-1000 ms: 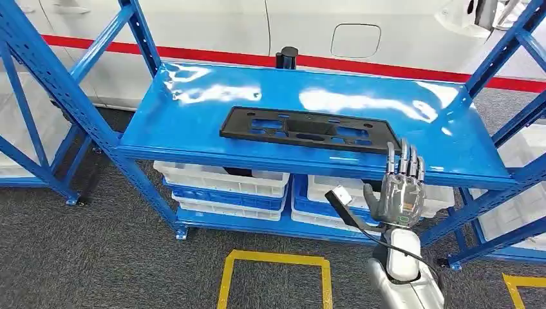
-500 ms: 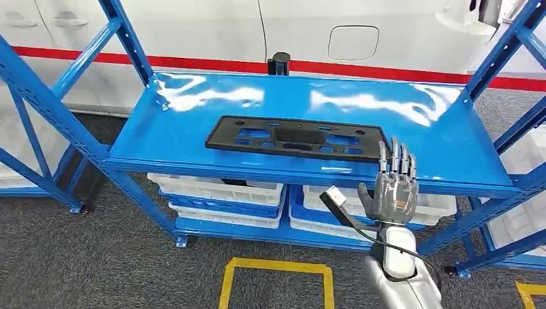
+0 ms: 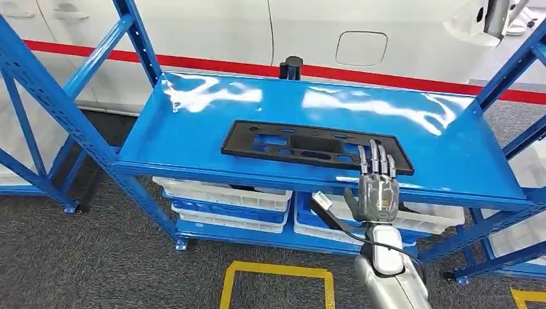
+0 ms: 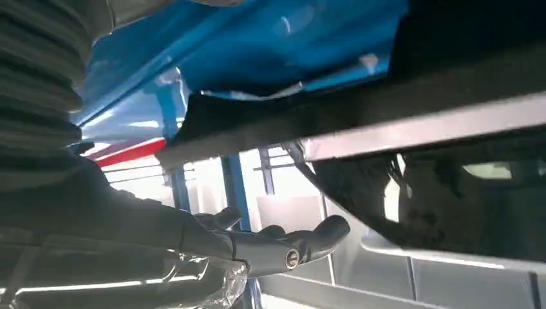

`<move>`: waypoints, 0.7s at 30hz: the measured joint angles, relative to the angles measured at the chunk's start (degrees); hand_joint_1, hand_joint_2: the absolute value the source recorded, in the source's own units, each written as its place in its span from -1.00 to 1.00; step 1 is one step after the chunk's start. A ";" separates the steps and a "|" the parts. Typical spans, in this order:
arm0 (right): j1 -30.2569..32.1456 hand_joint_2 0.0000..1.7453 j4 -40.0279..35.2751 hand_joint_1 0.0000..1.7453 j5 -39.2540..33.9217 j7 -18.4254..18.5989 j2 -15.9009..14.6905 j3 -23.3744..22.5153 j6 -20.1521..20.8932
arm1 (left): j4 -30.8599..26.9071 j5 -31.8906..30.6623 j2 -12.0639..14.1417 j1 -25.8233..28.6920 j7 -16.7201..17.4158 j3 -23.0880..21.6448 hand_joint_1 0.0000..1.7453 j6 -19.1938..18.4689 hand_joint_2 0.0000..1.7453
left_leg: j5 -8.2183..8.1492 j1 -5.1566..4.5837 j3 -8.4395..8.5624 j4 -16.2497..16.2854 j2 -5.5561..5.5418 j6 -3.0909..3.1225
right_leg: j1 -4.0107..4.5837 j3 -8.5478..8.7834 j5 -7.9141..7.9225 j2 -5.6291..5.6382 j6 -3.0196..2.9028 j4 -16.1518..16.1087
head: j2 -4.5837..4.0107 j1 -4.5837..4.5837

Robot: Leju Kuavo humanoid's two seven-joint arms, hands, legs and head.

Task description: Take the parts from the cabinet and place them on the table.

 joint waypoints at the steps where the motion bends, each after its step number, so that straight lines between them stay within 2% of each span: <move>1: -0.02 1.00 0.29 -1.00 0.00 0.02 0.02 0.00 0.00 | 0.00 0.02 -0.09 0.07 0.00 0.04 -1.00 0.00 -1.00 | -0.20 0.02 0.29 0.02 -0.13 -0.07 | -0.03 0.75 1.67 -0.01 0.58 -2.43 | -0.02 0.04; 2: -0.03 1.00 0.46 -1.00 0.00 0.07 0.04 0.00 0.07 | 0.02 0.02 -0.13 0.07 0.00 0.07 -1.00 0.00 -1.00 | -0.46 0.08 0.67 0.03 -0.21 -0.26 | -0.11 2.63 4.09 -0.02 1.20 -7.01 | -0.02 0.02; 3: -0.03 1.00 0.68 -1.00 0.00 0.09 0.09 0.09 0.16 | 0.00 0.00 -0.26 0.06 -0.02 0.09 -1.00 0.00 -1.00 | -0.82 0.11 1.24 0.06 -0.26 -0.52 | -0.19 5.45 6.98 -0.07 1.75 -13.28 | 0.00 0.02; 4: 0.06 1.00 0.94 -1.00 0.00 0.09 0.22 0.20 0.18 | 0.00 -0.04 -0.24 0.05 -0.02 0.09 -1.00 -0.02 -1.00 | -1.13 -0.01 1.46 0.07 -0.25 -0.90 | -0.28 7.37 8.62 -0.25 1.71 -17.98 | -0.02 0.09; 5: 0.06 1.00 1.29 -1.00 0.00 0.20 0.42 0.30 0.24 | 0.00 -0.11 -0.17 -0.05 -0.04 0.11 -1.00 -0.04 -1.00 | -1.63 -0.51 1.41 0.28 -0.21 -1.25 | 0.01 8.03 8.53 -0.10 0.98 -18.18 | 0.00 0.04; 6: 0.10 1.00 1.40 -1.00 0.02 0.24 0.48 0.31 0.33 | 0.00 -0.26 -0.17 -0.12 -0.07 0.11 -1.00 -0.07 -1.00 | -1.72 -0.50 1.32 0.25 -0.11 -1.43 | -0.01 7.80 8.55 -0.01 0.27 -18.12 | 0.00 -0.04; 8: 0.32 1.00 1.60 -1.00 0.02 0.63 0.57 0.37 0.98 | 0.00 -0.81 -0.15 -0.18 -0.15 0.09 -1.00 -0.30 -1.00 | -1.79 -0.25 1.54 -0.01 -0.05 -1.93 | 0.34 7.76 8.38 0.17 -0.55 -18.08 | -0.02 0.00; 9: 0.41 1.00 1.60 -1.00 0.02 0.74 0.63 0.41 1.20 | -0.02 -0.85 -0.07 -0.28 -0.22 0.09 -1.00 -0.42 -1.00 | -2.07 -0.16 1.52 0.19 -0.01 -2.37 | -0.30 7.97 8.55 0.21 -1.08 -18.36 | 0.00 -0.02; 10: 0.48 1.00 1.58 -1.00 0.05 0.76 0.81 0.55 1.27 | -0.02 -0.94 -0.07 -0.29 -0.24 0.09 -1.00 -0.42 -1.00 | -2.60 -0.01 0.98 1.32 -0.01 -2.68 | -0.50 8.21 8.51 0.29 -1.38 -18.43 | -0.02 -0.04; 11: 0.56 1.00 1.58 -1.00 0.09 0.92 0.90 0.61 1.42 | 0.00 -1.03 -0.09 -0.31 -0.26 0.09 -1.00 -0.42 -1.00 | -4.41 0.02 -0.25 4.29 0.08 -2.98 | -0.51 8.41 8.35 0.26 -2.05 -18.43 | -0.02 -0.09; 13: 0.58 1.00 1.58 -1.00 0.11 1.22 1.14 0.66 1.93 | 0.00 -1.33 -0.13 -0.31 -0.24 0.07 -1.00 -0.42 -1.00 | -8.74 0.28 -5.20 13.72 0.09 -3.51 | -0.48 8.49 8.15 0.24 -2.34 -18.43 | -0.02 -0.07; 14: 0.65 1.00 1.58 -1.00 0.11 1.47 1.14 0.70 2.08 | 0.00 -1.42 -0.13 -0.19 -0.20 0.07 -1.00 -0.42 -1.00 | -10.02 0.33 -7.61 17.78 0.10 -3.70 | -0.45 8.49 8.11 0.24 -2.38 -18.41 | 0.00 -0.07; 15: 0.71 1.00 1.58 -1.00 0.11 1.75 1.14 0.76 2.25 | 0.00 -1.49 -0.13 -0.07 -0.15 0.07 -1.00 -0.42 -1.00 | -9.76 0.37 -8.51 18.88 0.10 -3.73 | -0.45 8.52 8.11 0.25 -2.36 -18.41 | 0.00 -0.07; 16: 0.73 1.00 1.58 -1.00 0.11 2.08 1.14 0.81 2.45 | 0.00 -1.64 -0.11 0.05 -0.09 0.07 -1.00 -0.48 -1.00 | -8.12 0.48 -8.02 17.22 0.12 -3.74 | -0.49 8.60 8.09 0.27 -2.34 -18.41 | -0.02 -0.07; 17: 0.73 1.00 1.58 -1.00 0.11 2.27 1.14 0.81 2.58 | 0.00 -1.82 -0.07 0.07 -0.07 0.07 -1.00 -0.50 -1.00 | -5.74 0.62 -6.25 13.42 0.16 -3.69 | -0.57 8.71 8.08 0.29 -2.31 -18.41 | 0.00 -0.07; 18: 0.73 1.00 1.58 -1.00 0.11 2.49 1.14 0.83 2.73 | 0.00 -1.86 -0.04 0.04 -0.09 0.07 -1.00 -0.55 -1.00 | -3.09 0.78 -3.42 7.86 0.20 -3.65 | -0.65 8.86 8.06 0.30 -2.24 -18.40 | -0.02 -0.07; 19: 0.72 1.00 1.58 -1.00 0.11 2.71 1.12 0.83 2.80 | 0.00 -1.86 -0.04 0.01 -0.07 0.07 -1.00 -0.57 -1.00 | -1.44 0.94 -0.70 3.00 0.27 -3.62 | -0.59 9.05 7.97 0.30 -1.95 -18.34 | 0.00 -0.07; 20: 0.73 1.00 1.55 -1.00 0.11 2.78 0.98 0.79 2.80 | 0.00 -1.86 -0.11 -0.08 -0.09 0.07 -1.00 -0.63 -1.00 | -1.66 0.76 0.37 0.79 0.27 -3.48 | 0.06 8.99 7.69 0.29 -1.46 -18.08 | -0.02 -0.07; 21: 0.71 1.00 1.55 -1.00 0.11 3.02 0.85 0.74 2.82 | 0.00 -1.88 -0.13 -0.05 -0.07 0.07 -1.00 -0.70 -1.00 | -1.54 0.61 0.33 0.86 0.01 -2.89 | 0.11 9.08 7.59 0.30 -1.06 -18.24 | 0.00 0.20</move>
